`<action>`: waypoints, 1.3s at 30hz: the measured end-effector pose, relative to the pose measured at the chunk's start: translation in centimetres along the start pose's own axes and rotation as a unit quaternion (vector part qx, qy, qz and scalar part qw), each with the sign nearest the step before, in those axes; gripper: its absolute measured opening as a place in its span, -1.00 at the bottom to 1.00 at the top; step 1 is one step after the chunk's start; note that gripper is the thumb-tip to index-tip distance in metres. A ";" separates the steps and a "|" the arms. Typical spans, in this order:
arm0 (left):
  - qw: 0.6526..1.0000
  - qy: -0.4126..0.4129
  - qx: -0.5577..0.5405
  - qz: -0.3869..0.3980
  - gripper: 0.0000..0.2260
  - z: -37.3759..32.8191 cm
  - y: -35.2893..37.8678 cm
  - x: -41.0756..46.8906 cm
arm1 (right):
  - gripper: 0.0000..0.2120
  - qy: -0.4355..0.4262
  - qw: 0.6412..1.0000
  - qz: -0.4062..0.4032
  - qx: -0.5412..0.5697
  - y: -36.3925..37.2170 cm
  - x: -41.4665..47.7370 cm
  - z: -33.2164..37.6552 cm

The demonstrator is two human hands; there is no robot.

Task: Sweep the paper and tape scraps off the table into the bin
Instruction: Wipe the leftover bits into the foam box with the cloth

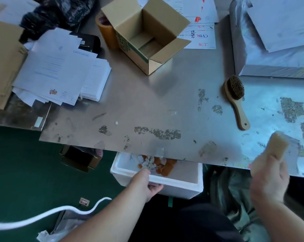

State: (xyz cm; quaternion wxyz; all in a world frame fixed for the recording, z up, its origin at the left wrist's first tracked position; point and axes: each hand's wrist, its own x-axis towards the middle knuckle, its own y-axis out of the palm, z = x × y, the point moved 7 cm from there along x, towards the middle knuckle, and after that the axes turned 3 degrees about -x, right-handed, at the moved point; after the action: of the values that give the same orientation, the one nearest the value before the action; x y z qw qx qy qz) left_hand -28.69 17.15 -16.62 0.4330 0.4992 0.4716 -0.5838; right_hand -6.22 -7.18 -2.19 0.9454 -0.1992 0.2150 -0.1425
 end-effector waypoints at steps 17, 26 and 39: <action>0.999 0.025 -0.021 0.000 -0.73 -2.1 -4.7 1.3 | -0.29 -0.188 0.860 0.225 -0.417 20.7 0.6 -3.7; 0.999 0.024 -0.047 0.006 -0.82 -4.5 -7.0 2.9 | -0.42 -0.357 0.739 0.390 -0.418 39.6 -5.9 3.6; 0.999 0.035 -0.017 -0.002 -0.79 -4.6 -7.2 3.2 | -0.46 -0.542 0.479 0.541 -0.428 41.6 -20.0 -1.2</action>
State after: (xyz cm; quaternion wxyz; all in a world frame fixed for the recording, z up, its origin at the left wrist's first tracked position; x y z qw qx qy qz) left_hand -35.33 22.89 -19.22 0.4236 0.5111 0.4968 -0.5591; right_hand -16.46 36.13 -14.41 0.5613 -0.4614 -0.2408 0.6435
